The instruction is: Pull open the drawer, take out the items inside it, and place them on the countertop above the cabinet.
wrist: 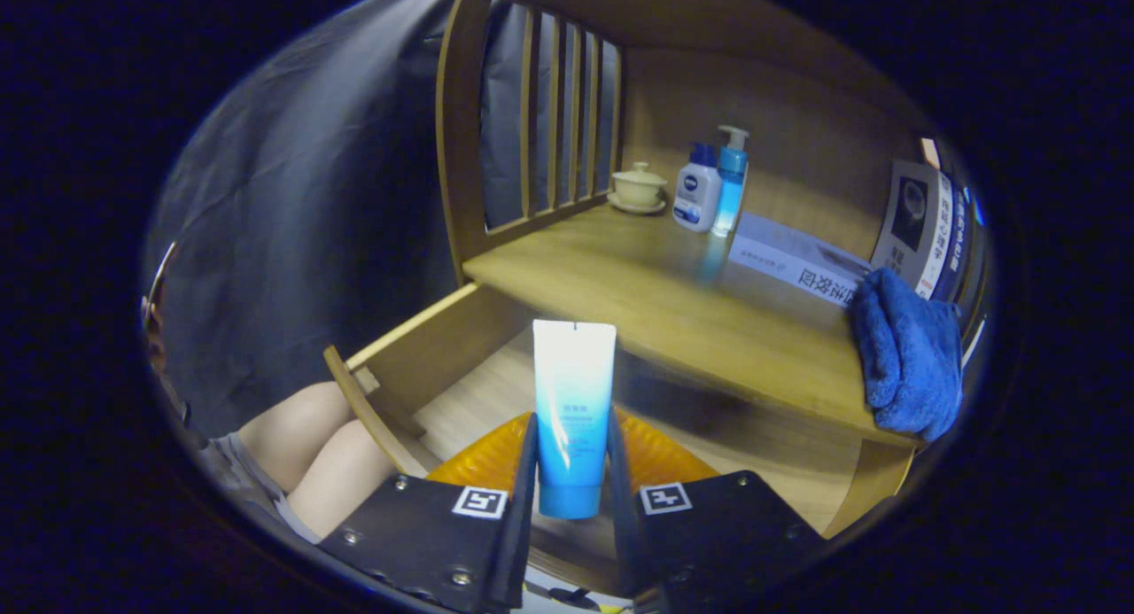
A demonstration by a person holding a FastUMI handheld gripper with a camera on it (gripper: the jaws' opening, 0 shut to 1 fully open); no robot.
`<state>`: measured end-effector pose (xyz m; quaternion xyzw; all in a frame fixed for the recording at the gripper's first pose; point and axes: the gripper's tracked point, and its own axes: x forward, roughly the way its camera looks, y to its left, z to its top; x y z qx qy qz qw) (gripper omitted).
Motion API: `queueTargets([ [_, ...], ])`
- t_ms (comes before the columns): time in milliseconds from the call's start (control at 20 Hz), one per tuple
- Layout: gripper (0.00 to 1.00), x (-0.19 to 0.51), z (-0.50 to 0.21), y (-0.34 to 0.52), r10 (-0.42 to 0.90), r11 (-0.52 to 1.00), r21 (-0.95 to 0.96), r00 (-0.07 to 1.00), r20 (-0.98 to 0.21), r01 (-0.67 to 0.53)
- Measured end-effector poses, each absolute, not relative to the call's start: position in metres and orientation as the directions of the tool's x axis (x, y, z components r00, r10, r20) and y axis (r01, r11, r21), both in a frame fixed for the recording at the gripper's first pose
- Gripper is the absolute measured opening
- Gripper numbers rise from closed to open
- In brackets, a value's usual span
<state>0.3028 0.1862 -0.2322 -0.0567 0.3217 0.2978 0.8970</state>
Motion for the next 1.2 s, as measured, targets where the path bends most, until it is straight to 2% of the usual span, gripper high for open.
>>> queueTargets([
  [150,0.40,0.326,-0.208,0.186,0.479,0.851,0.094,0.692,-0.540,-0.516],
  [300,0.40,0.364,-0.200,0.159,0.346,0.915,-0.001,0.785,-0.514,-0.404],
  [400,0.40,0.384,-0.203,0.150,0.278,0.944,-0.008,0.811,-0.515,-0.329],
  [550,0.40,0.410,-0.213,0.143,0.219,0.970,0.028,0.817,-0.534,-0.242],
  [800,0.40,0.429,-0.237,0.145,0.146,0.983,-0.005,0.805,-0.576,-0.182],
  [1200,0.40,0.458,-0.244,0.135,0.039,0.999,0.007,0.843,-0.536,-0.042],
])
